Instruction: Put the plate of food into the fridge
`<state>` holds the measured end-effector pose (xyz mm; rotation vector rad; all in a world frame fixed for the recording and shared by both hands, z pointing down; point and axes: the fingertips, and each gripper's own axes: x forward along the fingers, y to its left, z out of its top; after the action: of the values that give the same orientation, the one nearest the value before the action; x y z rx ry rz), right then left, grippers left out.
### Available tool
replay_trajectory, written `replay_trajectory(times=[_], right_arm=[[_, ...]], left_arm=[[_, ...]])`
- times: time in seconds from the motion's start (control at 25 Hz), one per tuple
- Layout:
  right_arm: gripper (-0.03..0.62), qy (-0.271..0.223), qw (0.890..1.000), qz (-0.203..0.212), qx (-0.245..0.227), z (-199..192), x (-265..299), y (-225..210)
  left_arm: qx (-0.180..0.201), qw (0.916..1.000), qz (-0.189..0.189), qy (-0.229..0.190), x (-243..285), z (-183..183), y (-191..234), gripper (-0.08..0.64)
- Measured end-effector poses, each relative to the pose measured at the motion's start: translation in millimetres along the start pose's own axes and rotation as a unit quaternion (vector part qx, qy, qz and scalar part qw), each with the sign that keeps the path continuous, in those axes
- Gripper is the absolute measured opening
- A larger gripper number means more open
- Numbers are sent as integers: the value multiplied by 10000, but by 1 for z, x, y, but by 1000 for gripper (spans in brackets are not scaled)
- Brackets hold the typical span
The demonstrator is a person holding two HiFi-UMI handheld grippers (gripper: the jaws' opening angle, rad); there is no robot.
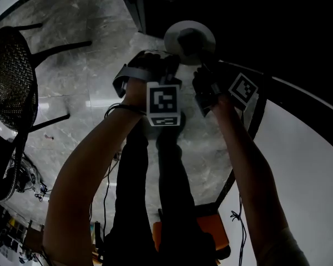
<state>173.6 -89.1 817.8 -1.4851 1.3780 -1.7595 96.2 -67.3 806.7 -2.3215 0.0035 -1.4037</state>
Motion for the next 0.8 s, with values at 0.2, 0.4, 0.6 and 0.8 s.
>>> replay_trajectory(times=[0.2,0.4,0.6,0.8], right_arm=[[46,44,10000,23,-40,2,3,-2],[46,28,10000,18,10,3,3,-7],[46,51,9998,-152,-139,5,4,-12],[46,64,9992,-236,-312,9,6,-11]], left_arm=[[-32,10000,46,15,5,0,-2,37],[18,10000,71,-3,8,0,-2,37],[-13,9999,82,83,10,0,3,37],[-110,9998,71,133,15,0,5,37]])
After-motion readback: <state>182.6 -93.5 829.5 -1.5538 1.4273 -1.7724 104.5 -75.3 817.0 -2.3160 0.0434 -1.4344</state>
